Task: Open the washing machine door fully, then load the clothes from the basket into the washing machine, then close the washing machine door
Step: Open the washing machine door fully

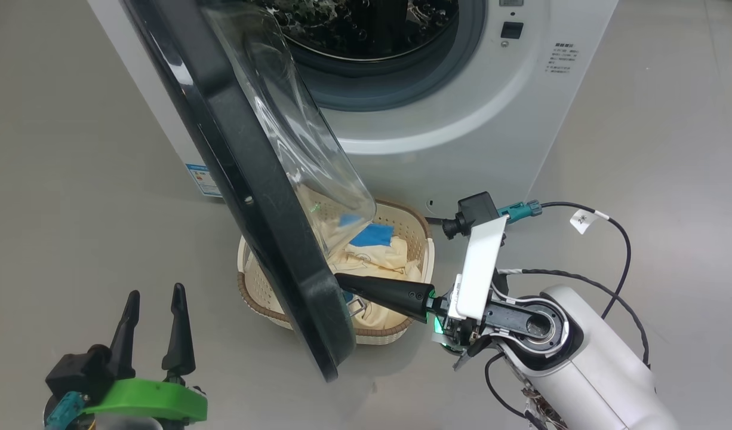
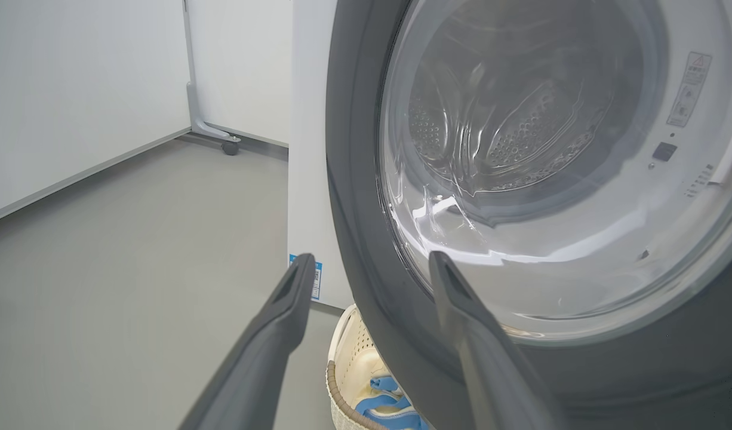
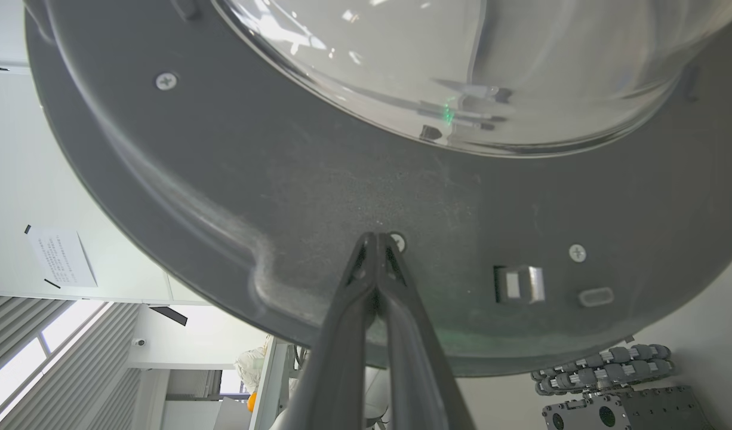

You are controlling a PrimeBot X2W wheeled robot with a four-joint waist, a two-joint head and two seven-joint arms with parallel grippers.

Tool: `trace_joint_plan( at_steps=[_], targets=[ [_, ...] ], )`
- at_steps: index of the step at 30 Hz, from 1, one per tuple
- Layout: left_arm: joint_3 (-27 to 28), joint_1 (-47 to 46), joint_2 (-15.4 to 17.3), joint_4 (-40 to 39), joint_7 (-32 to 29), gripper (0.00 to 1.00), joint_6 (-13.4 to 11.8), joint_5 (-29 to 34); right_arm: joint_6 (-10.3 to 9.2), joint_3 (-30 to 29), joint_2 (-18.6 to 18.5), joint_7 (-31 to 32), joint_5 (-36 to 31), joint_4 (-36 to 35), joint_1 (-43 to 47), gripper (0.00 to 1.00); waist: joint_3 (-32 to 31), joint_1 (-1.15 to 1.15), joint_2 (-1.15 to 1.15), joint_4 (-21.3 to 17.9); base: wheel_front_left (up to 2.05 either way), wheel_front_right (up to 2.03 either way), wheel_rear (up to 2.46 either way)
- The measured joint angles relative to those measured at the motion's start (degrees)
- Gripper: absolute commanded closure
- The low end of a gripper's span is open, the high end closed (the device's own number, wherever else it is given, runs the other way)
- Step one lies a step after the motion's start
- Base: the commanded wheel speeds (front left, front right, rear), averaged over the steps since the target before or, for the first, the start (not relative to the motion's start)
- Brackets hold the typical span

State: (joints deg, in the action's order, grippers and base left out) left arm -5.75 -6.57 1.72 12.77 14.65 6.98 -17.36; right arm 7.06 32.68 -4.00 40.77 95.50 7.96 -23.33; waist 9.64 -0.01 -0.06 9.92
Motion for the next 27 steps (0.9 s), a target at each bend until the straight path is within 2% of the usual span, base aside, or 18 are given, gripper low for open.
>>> trace_joint_plan(
  at_steps=[15, 27],
  targets=[
    [-2.2, 1.6, 0.1, 0.1, 0.0, 0.0, 0.0, -0.3, -0.03, 6.4, -0.1, -7.0, 3.2, -1.4, 0.9, 1.0, -3.5, 0.0, 0.0, 3.7, 0.0, 0.0, 0.0],
    [-0.2, 2.5, 0.1, -0.5, 0.0, 0.0, 0.0, -0.2, -0.02, 8.9, 0.0, -10.6, 4.4, -1.9, 0.9, 1.0, -4.3, 0.0, 0.0, 4.7, 0.0, 0.0, 0.0]
  ],
)
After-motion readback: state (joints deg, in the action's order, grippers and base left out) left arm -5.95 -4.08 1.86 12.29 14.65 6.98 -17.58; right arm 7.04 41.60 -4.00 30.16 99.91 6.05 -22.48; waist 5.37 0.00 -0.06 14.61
